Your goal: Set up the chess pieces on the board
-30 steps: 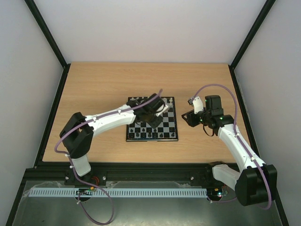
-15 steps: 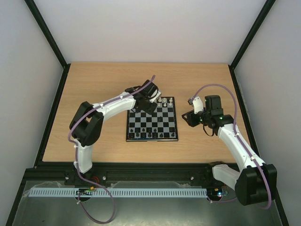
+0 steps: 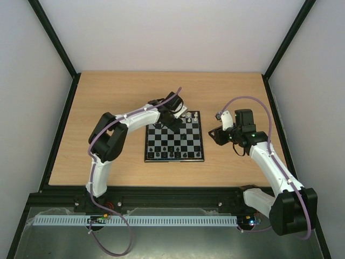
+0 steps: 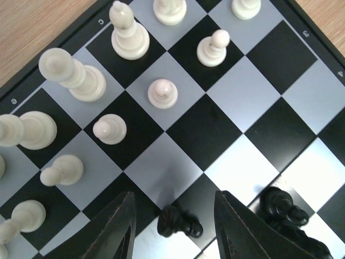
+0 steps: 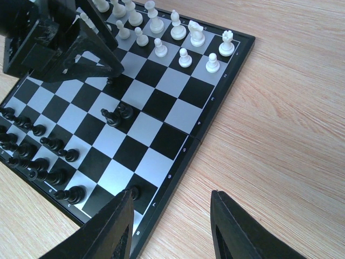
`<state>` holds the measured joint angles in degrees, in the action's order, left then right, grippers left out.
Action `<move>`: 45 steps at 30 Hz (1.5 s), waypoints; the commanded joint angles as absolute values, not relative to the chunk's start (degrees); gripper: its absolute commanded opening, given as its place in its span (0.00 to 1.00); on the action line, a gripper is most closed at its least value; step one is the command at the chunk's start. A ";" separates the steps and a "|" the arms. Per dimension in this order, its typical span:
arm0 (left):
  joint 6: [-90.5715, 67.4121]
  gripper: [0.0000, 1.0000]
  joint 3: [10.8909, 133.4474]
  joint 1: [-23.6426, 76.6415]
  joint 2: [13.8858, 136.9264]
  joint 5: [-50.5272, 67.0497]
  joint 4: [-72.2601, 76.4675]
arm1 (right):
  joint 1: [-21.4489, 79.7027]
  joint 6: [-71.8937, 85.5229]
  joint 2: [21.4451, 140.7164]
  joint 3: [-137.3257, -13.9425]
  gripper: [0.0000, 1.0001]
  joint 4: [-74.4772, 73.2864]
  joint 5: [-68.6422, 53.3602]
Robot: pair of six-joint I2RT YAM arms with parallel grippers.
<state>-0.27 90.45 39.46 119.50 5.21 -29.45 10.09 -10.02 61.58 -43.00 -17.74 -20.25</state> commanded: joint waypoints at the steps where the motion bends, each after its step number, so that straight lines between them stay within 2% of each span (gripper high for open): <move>1: 0.83 0.42 92.63 38.86 121.58 6.56 -29.36 | 9.93 -10.63 61.48 -42.63 0.40 -18.66 -20.21; 22: -0.68 0.26 86.50 37.97 119.07 7.85 -27.52 | 9.93 -10.90 61.66 -42.63 0.40 -18.88 -20.48; 40: -4.74 0.25 75.52 37.97 110.04 7.30 -24.99 | 9.93 -11.08 61.96 -42.63 0.40 -18.99 -21.19; 45: -5.35 0.32 74.37 37.97 109.42 6.63 -24.64 | 9.93 -11.16 62.11 -42.63 0.40 -19.12 -21.28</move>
